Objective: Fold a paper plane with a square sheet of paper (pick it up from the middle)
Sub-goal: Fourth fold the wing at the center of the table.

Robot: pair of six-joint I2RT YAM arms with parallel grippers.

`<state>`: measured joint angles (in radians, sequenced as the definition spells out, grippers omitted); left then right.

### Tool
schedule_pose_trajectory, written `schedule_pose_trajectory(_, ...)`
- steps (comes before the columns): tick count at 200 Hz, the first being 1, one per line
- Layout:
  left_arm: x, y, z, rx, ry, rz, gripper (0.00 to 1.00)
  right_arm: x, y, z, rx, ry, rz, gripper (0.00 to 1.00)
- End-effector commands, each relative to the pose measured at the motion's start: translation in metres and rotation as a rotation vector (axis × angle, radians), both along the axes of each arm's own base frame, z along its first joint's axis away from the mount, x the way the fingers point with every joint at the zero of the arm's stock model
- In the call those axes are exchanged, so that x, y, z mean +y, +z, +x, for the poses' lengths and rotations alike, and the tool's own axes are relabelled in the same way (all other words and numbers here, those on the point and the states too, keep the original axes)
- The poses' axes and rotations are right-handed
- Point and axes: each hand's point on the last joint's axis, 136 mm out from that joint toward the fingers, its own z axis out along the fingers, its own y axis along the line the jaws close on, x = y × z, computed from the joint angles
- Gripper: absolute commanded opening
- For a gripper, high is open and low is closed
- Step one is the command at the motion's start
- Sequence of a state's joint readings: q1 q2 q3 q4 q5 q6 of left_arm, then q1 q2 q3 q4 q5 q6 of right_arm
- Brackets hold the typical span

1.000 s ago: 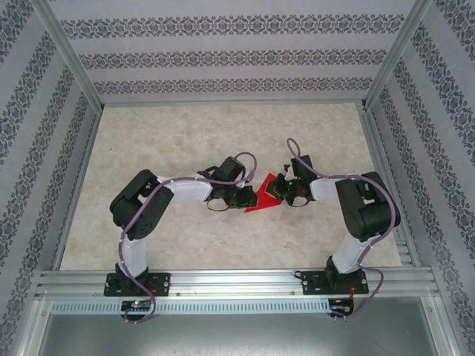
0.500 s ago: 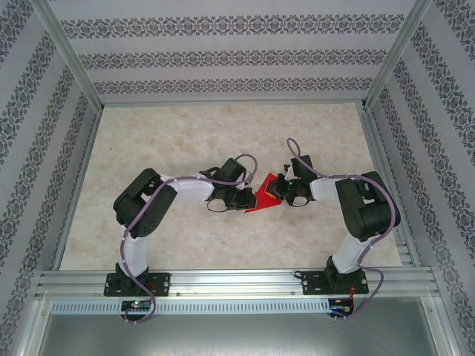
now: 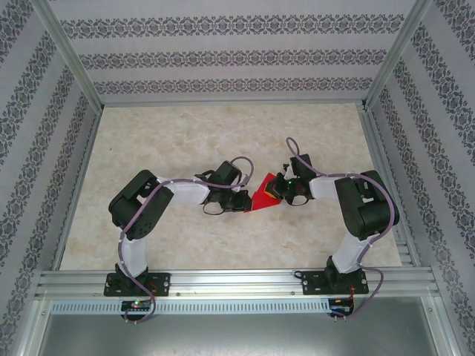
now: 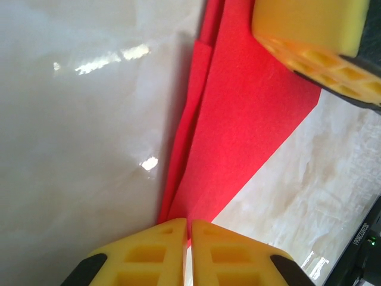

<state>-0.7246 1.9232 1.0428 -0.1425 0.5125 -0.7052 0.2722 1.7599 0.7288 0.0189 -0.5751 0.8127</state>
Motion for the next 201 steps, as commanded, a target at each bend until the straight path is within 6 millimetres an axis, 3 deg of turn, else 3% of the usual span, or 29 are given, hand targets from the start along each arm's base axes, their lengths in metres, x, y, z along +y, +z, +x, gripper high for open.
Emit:
schedule_pose_trajectory(1,0.027,-0.01,-0.017,0.081,0.0,0.055,0.12,-0.044,-0.066,-0.046,0.226,-0.065,-0.236,0.01)
schedule_pose_trajectory(34,-0.009,0.061,0.017,-0.03,0.024,-0.208,0.11,-0.043,-0.064,-0.044,0.214,-0.065,-0.227,0.01)
schedule_pose_trajectory(50,-0.02,0.074,0.023,-0.06,0.029,-0.252,0.11,-0.042,-0.061,-0.043,0.208,-0.066,-0.222,0.01)
schedule_pose_trajectory(91,-0.034,0.046,0.024,-0.022,0.015,-0.197,0.09,-0.04,-0.06,-0.041,0.201,-0.063,-0.215,0.01)
schedule_pose_trajectory(132,-0.024,0.011,0.018,0.011,0.005,-0.06,0.04,-0.033,-0.052,-0.034,0.16,-0.058,-0.171,0.01)
schedule_pose_trajectory(160,-0.008,-0.011,0.01,0.036,0.011,0.031,0.02,-0.026,-0.036,-0.022,0.095,-0.046,-0.13,0.02)
schedule_pose_trajectory(201,0.002,-0.021,0.01,0.004,0.017,0.076,0.0,-0.016,-0.003,-0.002,-0.033,-0.009,-0.091,0.02)
